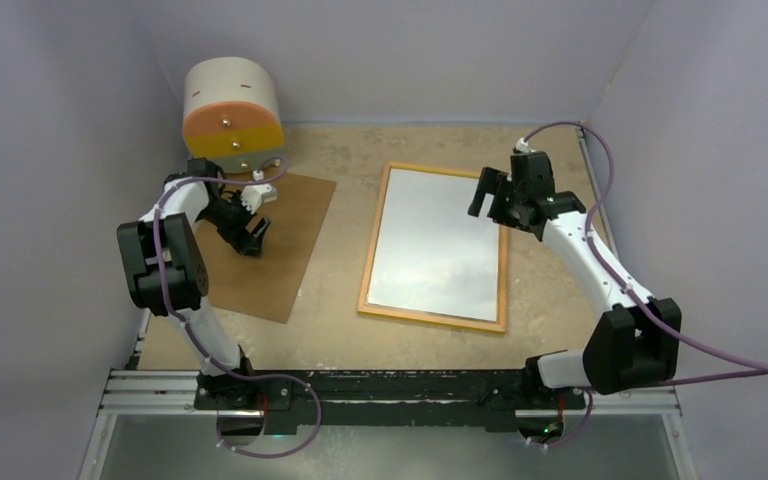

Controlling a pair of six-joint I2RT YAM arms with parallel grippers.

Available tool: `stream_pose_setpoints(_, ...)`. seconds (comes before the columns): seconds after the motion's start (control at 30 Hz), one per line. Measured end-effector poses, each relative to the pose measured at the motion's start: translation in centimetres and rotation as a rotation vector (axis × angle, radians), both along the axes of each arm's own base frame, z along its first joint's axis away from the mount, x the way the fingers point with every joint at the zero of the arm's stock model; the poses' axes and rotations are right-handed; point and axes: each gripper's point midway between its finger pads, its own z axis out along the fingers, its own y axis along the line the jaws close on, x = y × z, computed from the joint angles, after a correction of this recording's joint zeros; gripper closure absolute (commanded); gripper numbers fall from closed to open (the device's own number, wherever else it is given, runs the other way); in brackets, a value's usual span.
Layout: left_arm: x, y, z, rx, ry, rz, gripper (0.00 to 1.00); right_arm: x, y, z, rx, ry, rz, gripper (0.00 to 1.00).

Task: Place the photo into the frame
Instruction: Place the photo in the photo frame, then move the photo frame item to the center of the board.

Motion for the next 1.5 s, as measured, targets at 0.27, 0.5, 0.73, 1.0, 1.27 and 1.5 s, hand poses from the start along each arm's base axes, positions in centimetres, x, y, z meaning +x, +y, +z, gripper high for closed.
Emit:
stream_pose_setpoints(0.27, 3.1, 5.9, 2.9, 0.051, -0.106, 0.152, 0.25, 3.4, 8.1, 3.0, 0.341, -0.129, 0.11, 0.01)
stream_pose_setpoints(0.5, 4.5, 14.5, 2.6, 0.238, -0.222, 0.374, 0.27, 1.5, 23.9, 1.9, 0.443, -0.064, 0.386, 0.01)
stream_pose_setpoints(0.73, 4.0, 18.0, -0.8, 0.445, -0.269, 0.529, 0.27, -0.2, 31.0, -2.3, 0.447, 0.013, 0.455, 0.01)
stream_pose_setpoints(1.0, 6.7, 20.5, -0.6, 0.511, -0.381, 0.64, 0.25, 0.4, 33.9, -6.7, 0.413, 0.055, 0.452, 0.01)
stream_pose_setpoints(1.27, 8.1, 18.6, -0.9, 0.507, -0.411, 0.59, 0.25, 1.1, 34.5, -9.7, 0.397, 0.085, 0.42, 0.01)
stream_pose_setpoints(1.5, 7.1, 14.8, -1.2, 0.478, -0.42, 0.457, 0.25, 1.9, 35.3, -10.4, 0.42, 0.082, 0.401, 0.01)
